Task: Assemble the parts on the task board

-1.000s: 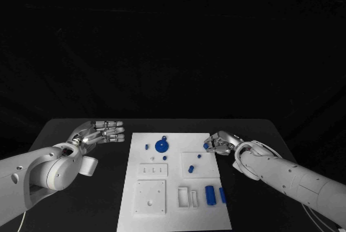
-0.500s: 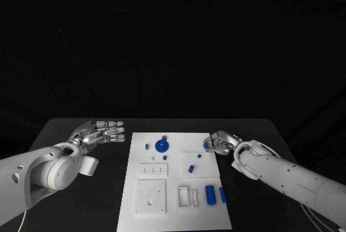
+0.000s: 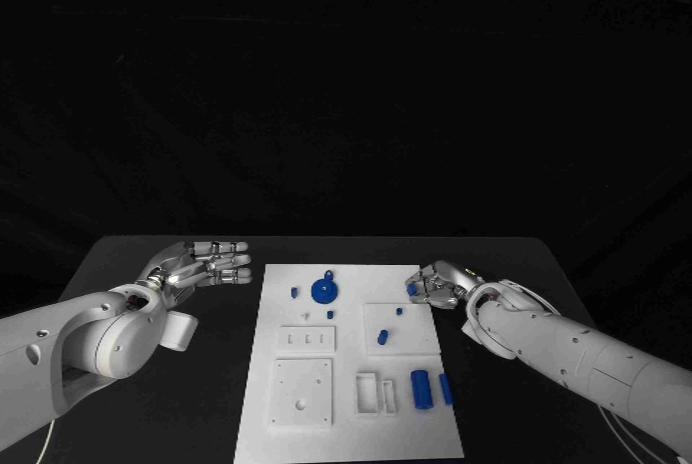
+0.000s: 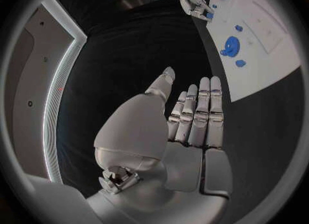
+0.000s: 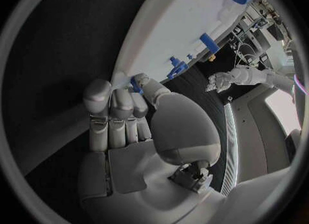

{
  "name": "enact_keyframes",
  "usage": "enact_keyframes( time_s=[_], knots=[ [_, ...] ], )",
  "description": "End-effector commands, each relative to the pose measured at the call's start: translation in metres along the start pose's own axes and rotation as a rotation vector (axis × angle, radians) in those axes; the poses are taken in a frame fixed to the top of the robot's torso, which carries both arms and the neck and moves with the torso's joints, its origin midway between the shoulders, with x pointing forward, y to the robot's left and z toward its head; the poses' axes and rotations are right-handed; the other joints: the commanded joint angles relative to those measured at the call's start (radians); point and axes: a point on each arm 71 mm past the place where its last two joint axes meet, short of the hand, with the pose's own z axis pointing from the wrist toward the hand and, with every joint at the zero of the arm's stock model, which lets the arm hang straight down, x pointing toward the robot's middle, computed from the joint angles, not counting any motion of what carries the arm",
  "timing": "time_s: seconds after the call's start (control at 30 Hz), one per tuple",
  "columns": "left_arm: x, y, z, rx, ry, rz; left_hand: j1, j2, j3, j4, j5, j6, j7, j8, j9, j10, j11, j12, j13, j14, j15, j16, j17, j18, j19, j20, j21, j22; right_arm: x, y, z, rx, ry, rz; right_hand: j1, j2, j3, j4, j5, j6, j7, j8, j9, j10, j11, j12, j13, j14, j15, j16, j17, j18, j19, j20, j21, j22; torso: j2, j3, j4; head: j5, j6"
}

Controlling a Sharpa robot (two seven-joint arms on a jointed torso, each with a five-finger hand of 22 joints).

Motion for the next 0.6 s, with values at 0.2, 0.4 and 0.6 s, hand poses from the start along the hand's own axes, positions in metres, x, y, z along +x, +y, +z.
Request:
enact_keyframes(
  time_s=[0.2, 0.4, 0.6],
  knots=[
    [0.0033, -0.0004, 0.0008, 0.001, 0.026, -0.004, 0.01, 0.0, -0.006, 0.0, -0.005, -0.014, 0.001, -0.002, -0.001, -0.006, 0.001, -0.002, 0.001, -0.006, -0.002, -0.006, 0.0, -0.003, -0.004, 0.001, 0.001, -0.001, 0.005, -0.0005, -0.0003, 0.001, 0.018, -0.001, 0.002, 0.01, -0.023, 0.009, -0.03, 0.009, 0.0, -0.002, 0.002, 0.002, -0.001, 0.003, 0.003, 0.001, -0.003, -0.002, 0.003, -0.014, 0.056, -0.007, 0.006, 0.1, -0.001, 0.0006, 0.0002, -0.001, 0.0],
    [0.0034, 0.0, 0.0008, -0.003, 0.029, -0.004, 0.01, 0.0, -0.007, 0.0, -0.005, -0.027, 0.002, -0.003, -0.002, -0.007, 0.002, -0.001, 0.001, -0.006, -0.002, -0.006, 0.0, -0.003, -0.003, 0.001, 0.001, -0.001, 0.0061, 0.0008, 0.0007, -0.001, 0.012, 0.0, 0.006, 0.017, -0.06, 0.019, -0.037, 0.058, 0.0, -0.001, 0.004, 0.003, 0.004, 0.005, 0.005, 0.001, 0.0, -0.001, 0.005, -0.013, 0.056, -0.005, 0.007, 0.1, -0.001, 0.0008, -0.0001, -0.001, 0.0],
    [0.0032, 0.0001, 0.0007, -0.004, 0.029, -0.003, 0.01, 0.0, -0.007, 0.0, -0.005, -0.027, 0.002, -0.003, -0.002, -0.007, 0.002, -0.001, 0.001, -0.006, -0.002, -0.006, 0.0, -0.003, -0.003, 0.001, 0.001, -0.001, 0.0064, 0.0015, 0.0012, -0.002, 0.005, -0.001, 0.008, 0.028, -0.074, 0.022, -0.039, 0.104, 0.001, 0.0, 0.005, 0.002, 0.014, 0.006, 0.006, 0.001, 0.006, -0.002, 0.005, -0.01, 0.056, 0.0, 0.006, 0.099, 0.0, 0.001, -0.0006, -0.001, 0.0]
  ],
)
